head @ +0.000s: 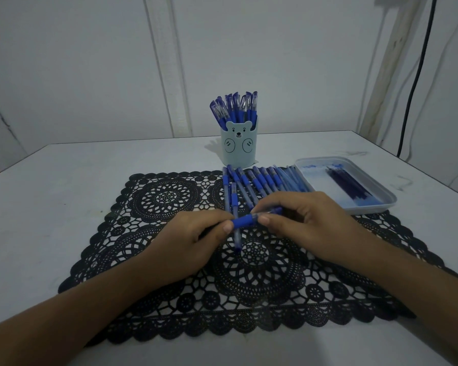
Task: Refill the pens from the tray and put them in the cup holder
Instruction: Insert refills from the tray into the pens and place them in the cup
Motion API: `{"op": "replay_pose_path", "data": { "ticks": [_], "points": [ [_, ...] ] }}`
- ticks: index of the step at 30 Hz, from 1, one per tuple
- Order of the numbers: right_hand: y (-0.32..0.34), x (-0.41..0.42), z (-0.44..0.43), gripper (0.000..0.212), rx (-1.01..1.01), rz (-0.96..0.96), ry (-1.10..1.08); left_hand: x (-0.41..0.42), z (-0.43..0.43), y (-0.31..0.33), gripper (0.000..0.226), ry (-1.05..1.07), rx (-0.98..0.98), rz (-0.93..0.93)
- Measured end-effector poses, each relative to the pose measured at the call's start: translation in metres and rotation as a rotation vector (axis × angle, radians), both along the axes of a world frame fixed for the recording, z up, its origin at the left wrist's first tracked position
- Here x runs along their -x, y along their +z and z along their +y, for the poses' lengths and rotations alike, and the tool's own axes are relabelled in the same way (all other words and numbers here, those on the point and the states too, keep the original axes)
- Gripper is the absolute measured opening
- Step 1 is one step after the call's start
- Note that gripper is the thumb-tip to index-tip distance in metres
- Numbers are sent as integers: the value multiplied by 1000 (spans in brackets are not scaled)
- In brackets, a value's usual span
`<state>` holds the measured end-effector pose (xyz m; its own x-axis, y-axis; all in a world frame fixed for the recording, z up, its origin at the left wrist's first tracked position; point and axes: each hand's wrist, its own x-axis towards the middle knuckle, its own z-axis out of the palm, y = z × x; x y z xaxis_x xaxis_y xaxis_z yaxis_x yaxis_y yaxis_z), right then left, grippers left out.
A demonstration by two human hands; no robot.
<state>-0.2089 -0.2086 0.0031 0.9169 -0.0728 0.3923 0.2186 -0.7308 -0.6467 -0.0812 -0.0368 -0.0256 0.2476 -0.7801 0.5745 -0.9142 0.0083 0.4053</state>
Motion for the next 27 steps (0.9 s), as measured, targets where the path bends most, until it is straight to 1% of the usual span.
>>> {"op": "replay_pose_path", "data": {
  "ticks": [1, 4, 7, 10, 12, 14, 16, 17, 18, 19, 21, 23, 25, 27],
  "points": [
    [-1, -1, 0, 12, 1, -4, -10, 0, -1, -1, 28, 34, 4, -34],
    [-4, -3, 1, 10, -5, -13, -35, 5, -4, -3, 27, 181, 10, -280],
    [-6, -4, 6, 7, 5, -25, -41, 8, -5, -5, 31, 217, -14, -457],
    [-7, -5, 6, 30, 34, -46, -55, 6, -6, -5, 29, 259, 19, -520],
    [-11, -8, 1, 41, 81, -99, -69, 6, -7, -1, 29, 300, 21, -537],
    [-15, -11, -6, 51, 146, -149, -157, 3, -10, 8, 34, 369, 31, -517],
    [-21, -16, -11, 54, 292, -119, -231, -6, -12, 21, 35, 466, 70, -495],
    [-25, -18, -13, 54, 380, -54, -243, -10, -15, 31, 34, 498, 104, -457],
    [-29, -20, -12, 54, 440, 38, -243, -14, -19, 44, 30, 507, 146, -381],
    [-32, -21, -12, 54, 474, 137, -238, -18, -26, 60, 27, 499, 185, -265],
    [-34, -22, -13, 54, 499, 243, -240, -28, -45, 95, 23, 487, 256, -31],
    [-32, -22, -15, 53, 487, 258, -245, -46, -70, 128, 21, 512, 303, 128],
    [-31, -22, -16, 52, 486, 257, -240, -63, -95, 152, 20, 529, 364, 211],
    [-31, -22, -16, 51, 493, 250, -231, -78, -118, 160, 18, 549, 364, 236]
  ]
}}
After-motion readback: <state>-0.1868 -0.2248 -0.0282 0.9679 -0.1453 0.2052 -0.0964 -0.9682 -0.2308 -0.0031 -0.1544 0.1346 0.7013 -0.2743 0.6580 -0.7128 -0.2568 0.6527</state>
